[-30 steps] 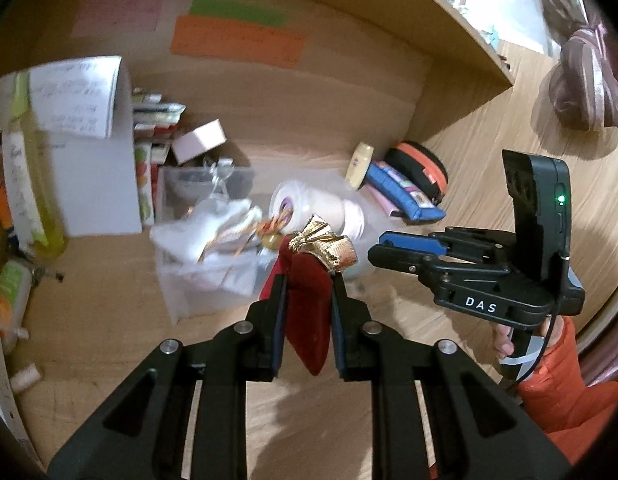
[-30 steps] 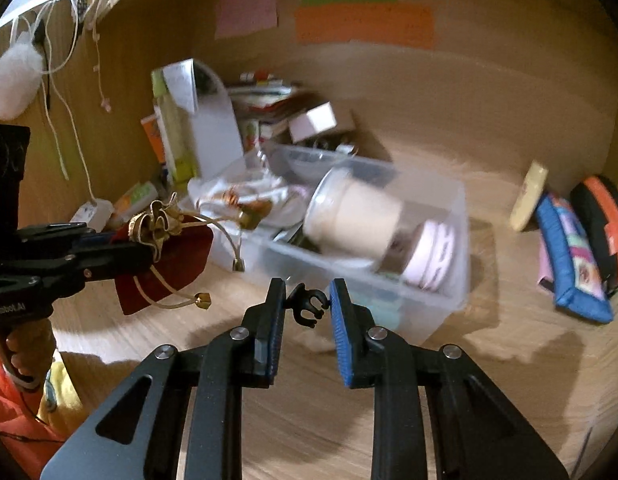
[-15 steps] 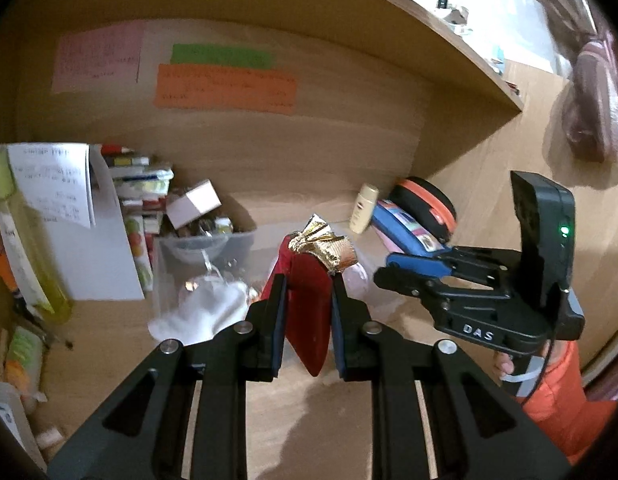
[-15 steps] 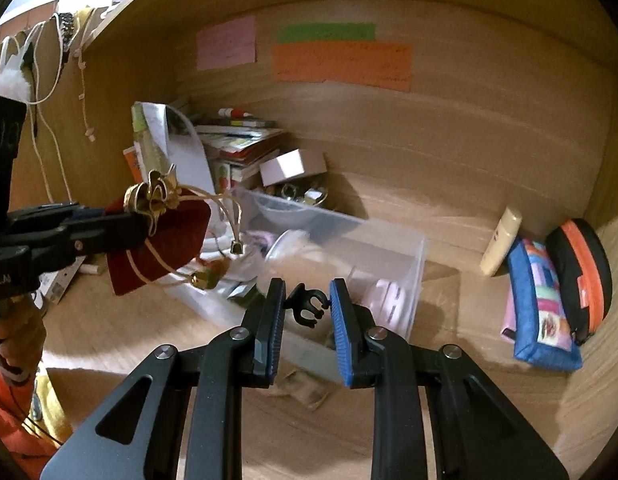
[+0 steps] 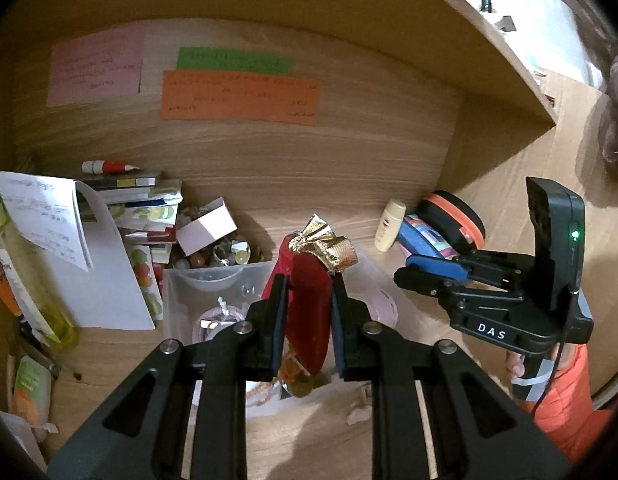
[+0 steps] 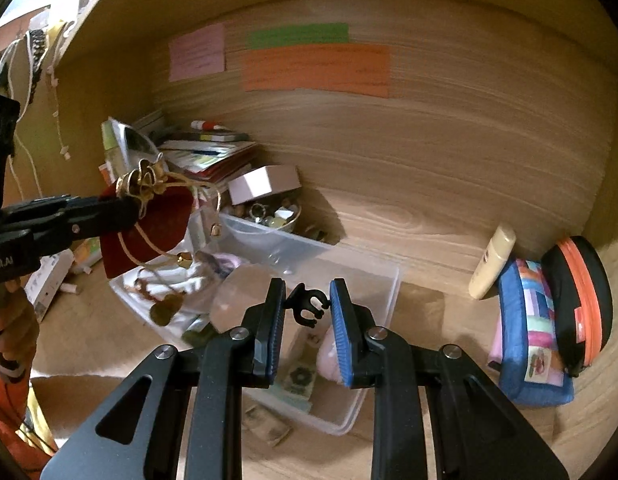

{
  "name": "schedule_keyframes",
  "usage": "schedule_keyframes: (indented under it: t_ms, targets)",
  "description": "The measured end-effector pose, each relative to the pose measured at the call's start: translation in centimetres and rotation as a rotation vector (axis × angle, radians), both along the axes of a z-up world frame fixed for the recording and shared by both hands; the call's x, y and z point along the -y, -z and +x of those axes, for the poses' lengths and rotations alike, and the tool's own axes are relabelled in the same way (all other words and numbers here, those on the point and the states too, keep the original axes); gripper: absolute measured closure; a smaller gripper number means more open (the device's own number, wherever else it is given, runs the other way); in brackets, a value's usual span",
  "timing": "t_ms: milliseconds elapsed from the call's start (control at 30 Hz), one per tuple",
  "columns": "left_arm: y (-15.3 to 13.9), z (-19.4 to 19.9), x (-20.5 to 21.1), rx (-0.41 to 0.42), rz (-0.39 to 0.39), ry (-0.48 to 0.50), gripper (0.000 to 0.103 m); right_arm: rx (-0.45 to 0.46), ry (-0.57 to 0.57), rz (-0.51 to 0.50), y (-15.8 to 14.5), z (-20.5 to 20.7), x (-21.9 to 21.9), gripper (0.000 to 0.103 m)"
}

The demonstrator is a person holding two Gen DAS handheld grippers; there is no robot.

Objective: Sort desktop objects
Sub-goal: 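Lift and carry the red pouch and black clip over the clear bin, then open both grippers to drop the pouch and clip into the bin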

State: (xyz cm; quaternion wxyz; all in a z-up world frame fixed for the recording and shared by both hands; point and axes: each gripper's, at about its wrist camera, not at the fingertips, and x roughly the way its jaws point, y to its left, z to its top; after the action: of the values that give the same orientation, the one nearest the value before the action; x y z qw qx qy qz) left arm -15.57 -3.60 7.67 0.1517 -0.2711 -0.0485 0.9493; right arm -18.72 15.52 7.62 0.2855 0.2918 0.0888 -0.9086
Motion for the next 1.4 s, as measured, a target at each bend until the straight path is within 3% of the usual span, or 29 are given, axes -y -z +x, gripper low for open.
schedule_keyframes:
  t_ms: [833,1033,1100,1167,1400]
  targets:
    - [5.2,-4.9,-0.2,0.158,-0.003,-0.019,0.084,0.124,0.089,0.032,5.2,-6.4,-0.1,0.082]
    - [5.8,-5.4,-0.3,0.195,0.006,-0.02,0.084,0.106,0.08,0.045,5.3,-6.1,0.2,0.082]
    - [5.9,-5.4,-0.3,0.2,0.007,-0.021,0.081,0.101,0.076,0.044,5.2,-6.0,0.2,0.08]
    - [5.8,-5.2,-0.3,0.203,0.011,-0.03,0.072,0.092,0.079,0.035,5.0,-6.0,0.1,0.073]
    - [4.9,-4.2,-0.6,0.152,0.001,-0.034,0.062,0.088,0.07,0.015,4.0,-5.6,0.2,0.072]
